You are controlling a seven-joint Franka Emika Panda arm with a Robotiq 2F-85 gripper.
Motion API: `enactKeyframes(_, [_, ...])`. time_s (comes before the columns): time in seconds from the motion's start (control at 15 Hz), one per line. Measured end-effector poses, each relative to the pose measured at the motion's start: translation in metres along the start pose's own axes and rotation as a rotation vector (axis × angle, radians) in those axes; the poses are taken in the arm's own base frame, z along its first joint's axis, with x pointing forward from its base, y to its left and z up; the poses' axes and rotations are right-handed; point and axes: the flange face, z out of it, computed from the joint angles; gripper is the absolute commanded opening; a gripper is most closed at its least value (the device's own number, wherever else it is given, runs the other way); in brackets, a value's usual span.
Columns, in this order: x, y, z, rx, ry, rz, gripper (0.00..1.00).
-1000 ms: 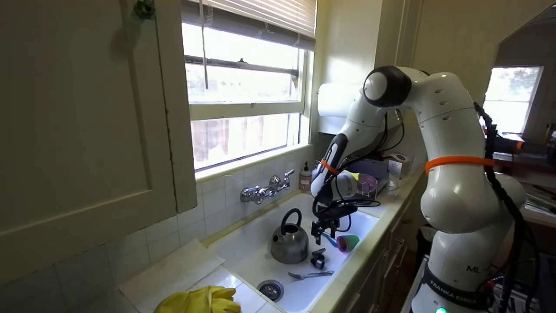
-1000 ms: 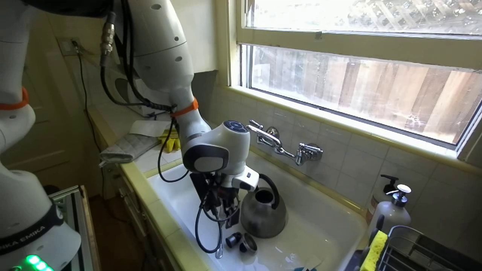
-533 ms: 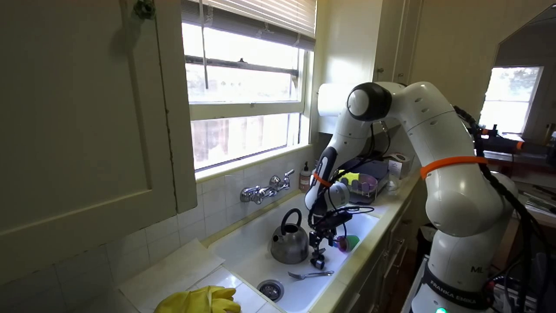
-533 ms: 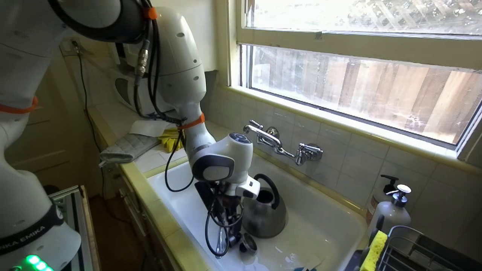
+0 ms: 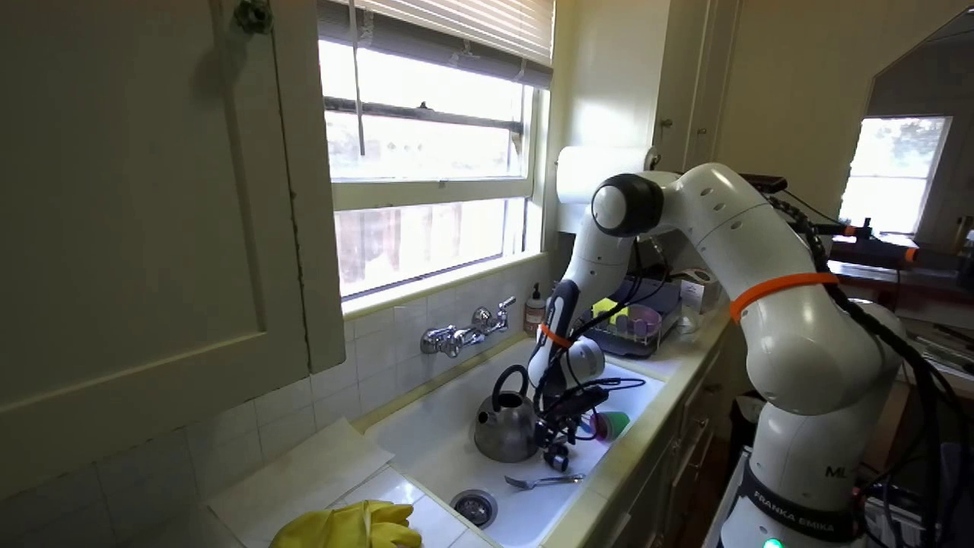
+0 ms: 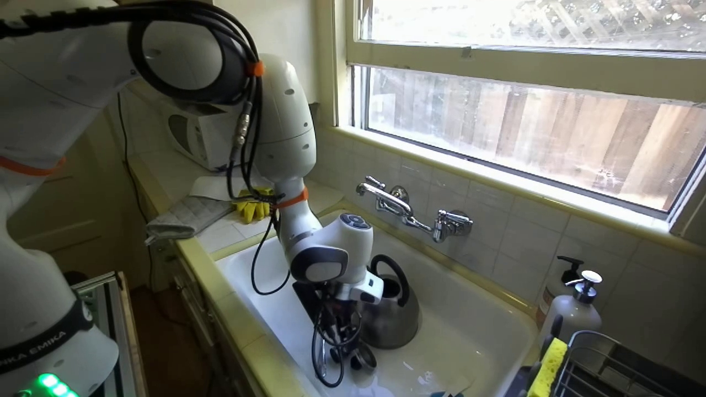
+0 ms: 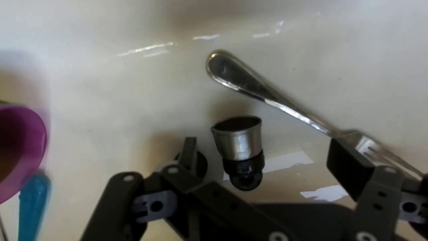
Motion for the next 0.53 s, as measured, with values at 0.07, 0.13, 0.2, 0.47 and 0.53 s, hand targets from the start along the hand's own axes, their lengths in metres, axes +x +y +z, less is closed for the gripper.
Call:
enactKeyframes(0.07, [0.004, 0.002, 0.001, -0.008, 0.039, 0.002, 1.0])
enactKeyframes(0.13, [0.008, 0.005, 0.0, -0.017, 0.085, 0.008, 1.0])
enactKeyframes(0.2, [0.011, 0.007, 0.0, -0.026, 0.129, 0.018, 1.0])
enactKeyframes(0.47, [0.019, 0.011, 0.001, -0.04, 0.287, 0.073, 1.0])
enactKeyframes(0.53, [0.019, 0.011, 0.002, -0.042, 0.311, 0.083, 1.0])
